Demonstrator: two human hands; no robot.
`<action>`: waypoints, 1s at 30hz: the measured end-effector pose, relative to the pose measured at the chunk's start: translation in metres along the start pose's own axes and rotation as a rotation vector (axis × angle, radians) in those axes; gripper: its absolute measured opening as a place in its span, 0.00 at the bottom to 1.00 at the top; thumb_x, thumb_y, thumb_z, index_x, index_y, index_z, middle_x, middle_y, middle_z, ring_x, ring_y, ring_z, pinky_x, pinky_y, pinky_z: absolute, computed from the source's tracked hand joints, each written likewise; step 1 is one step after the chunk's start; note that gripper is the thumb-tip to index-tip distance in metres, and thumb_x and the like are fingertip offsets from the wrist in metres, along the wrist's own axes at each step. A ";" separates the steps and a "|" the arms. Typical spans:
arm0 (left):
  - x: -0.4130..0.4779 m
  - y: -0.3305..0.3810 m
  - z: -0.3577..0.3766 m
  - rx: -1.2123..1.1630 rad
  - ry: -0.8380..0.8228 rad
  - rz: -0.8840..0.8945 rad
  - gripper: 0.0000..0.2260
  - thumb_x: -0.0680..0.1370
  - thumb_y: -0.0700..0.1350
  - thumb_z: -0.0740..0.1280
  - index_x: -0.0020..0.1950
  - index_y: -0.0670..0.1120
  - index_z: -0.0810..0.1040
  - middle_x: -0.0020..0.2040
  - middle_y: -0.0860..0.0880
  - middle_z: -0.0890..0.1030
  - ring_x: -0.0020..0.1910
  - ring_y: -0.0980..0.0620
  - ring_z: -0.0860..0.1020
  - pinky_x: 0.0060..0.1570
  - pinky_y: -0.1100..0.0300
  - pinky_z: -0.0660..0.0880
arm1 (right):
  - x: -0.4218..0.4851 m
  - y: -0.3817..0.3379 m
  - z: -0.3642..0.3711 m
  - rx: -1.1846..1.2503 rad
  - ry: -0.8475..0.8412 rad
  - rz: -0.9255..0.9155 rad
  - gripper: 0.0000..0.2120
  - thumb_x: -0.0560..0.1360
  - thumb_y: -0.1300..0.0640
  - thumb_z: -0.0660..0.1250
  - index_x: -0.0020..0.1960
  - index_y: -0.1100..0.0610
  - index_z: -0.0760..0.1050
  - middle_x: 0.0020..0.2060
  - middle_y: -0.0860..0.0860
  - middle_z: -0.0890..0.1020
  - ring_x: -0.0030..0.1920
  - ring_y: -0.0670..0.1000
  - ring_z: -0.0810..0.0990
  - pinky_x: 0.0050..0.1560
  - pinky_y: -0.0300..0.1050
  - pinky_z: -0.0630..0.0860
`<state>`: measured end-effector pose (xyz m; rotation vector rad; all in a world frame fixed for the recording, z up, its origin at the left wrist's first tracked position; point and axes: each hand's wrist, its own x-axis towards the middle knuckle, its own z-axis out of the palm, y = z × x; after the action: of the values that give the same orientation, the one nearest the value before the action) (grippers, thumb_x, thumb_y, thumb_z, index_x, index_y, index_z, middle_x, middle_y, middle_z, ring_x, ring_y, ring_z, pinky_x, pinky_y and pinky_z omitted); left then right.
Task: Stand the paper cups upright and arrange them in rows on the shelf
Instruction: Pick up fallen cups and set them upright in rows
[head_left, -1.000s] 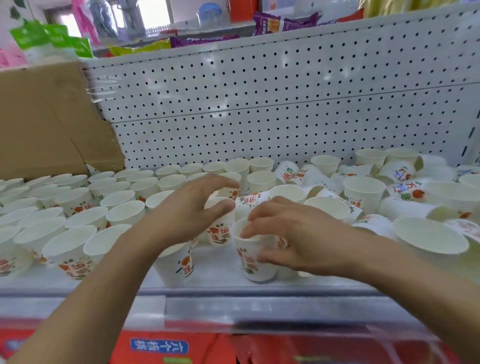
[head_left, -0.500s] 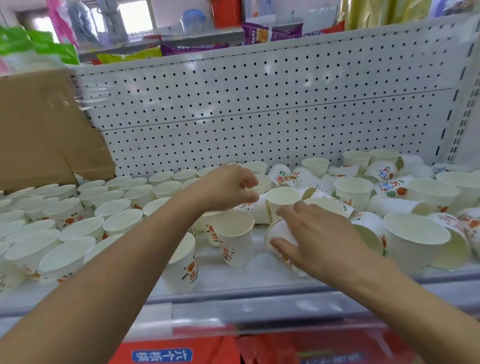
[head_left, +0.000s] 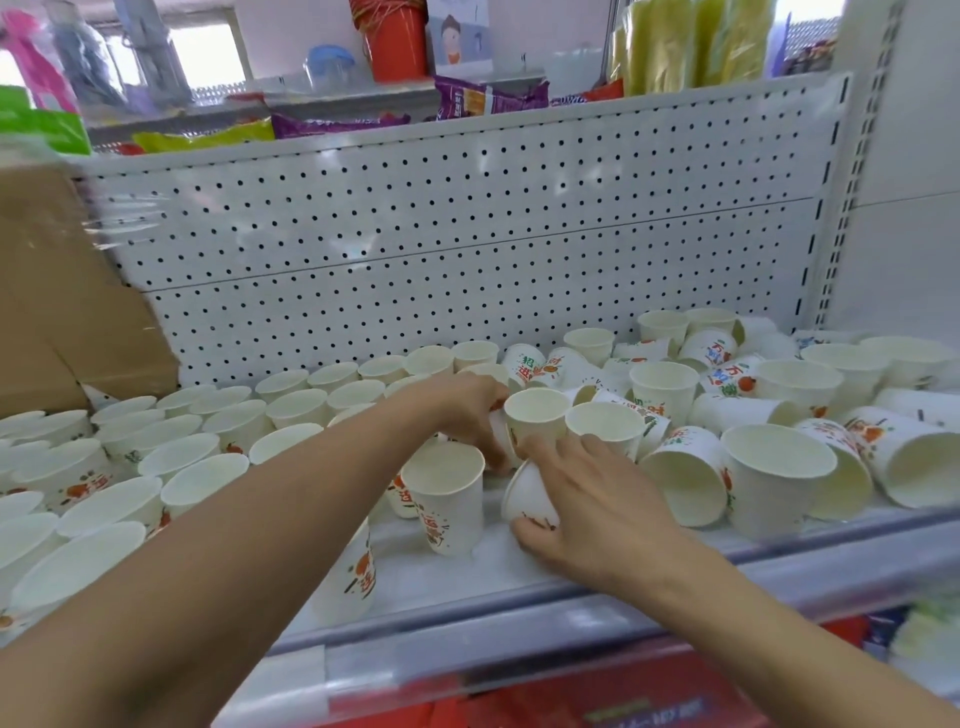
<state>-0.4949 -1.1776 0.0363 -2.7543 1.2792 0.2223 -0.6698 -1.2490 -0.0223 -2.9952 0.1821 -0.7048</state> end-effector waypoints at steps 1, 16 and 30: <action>-0.001 0.001 0.000 -0.018 0.006 0.006 0.24 0.62 0.59 0.78 0.51 0.54 0.73 0.47 0.53 0.78 0.48 0.50 0.77 0.45 0.55 0.75 | -0.002 0.001 -0.001 0.021 0.024 0.003 0.25 0.71 0.40 0.60 0.64 0.49 0.60 0.53 0.50 0.73 0.56 0.54 0.70 0.47 0.47 0.67; -0.040 -0.021 -0.012 -0.308 0.045 0.004 0.38 0.66 0.56 0.78 0.72 0.52 0.67 0.63 0.51 0.74 0.57 0.52 0.74 0.53 0.60 0.69 | -0.021 0.006 0.007 0.488 0.060 0.077 0.36 0.67 0.39 0.71 0.69 0.44 0.58 0.65 0.41 0.67 0.64 0.44 0.67 0.61 0.42 0.68; -0.072 0.028 -0.024 -0.349 0.271 0.240 0.21 0.76 0.59 0.67 0.68 0.61 0.71 0.63 0.61 0.73 0.62 0.63 0.69 0.56 0.63 0.65 | 0.020 0.085 -0.083 0.323 0.153 0.055 0.15 0.75 0.44 0.63 0.58 0.48 0.77 0.50 0.45 0.80 0.49 0.44 0.77 0.51 0.46 0.75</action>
<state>-0.5602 -1.1446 0.0713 -2.9900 1.7994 0.0985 -0.6974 -1.3386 0.0535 -2.6233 0.1409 -0.8655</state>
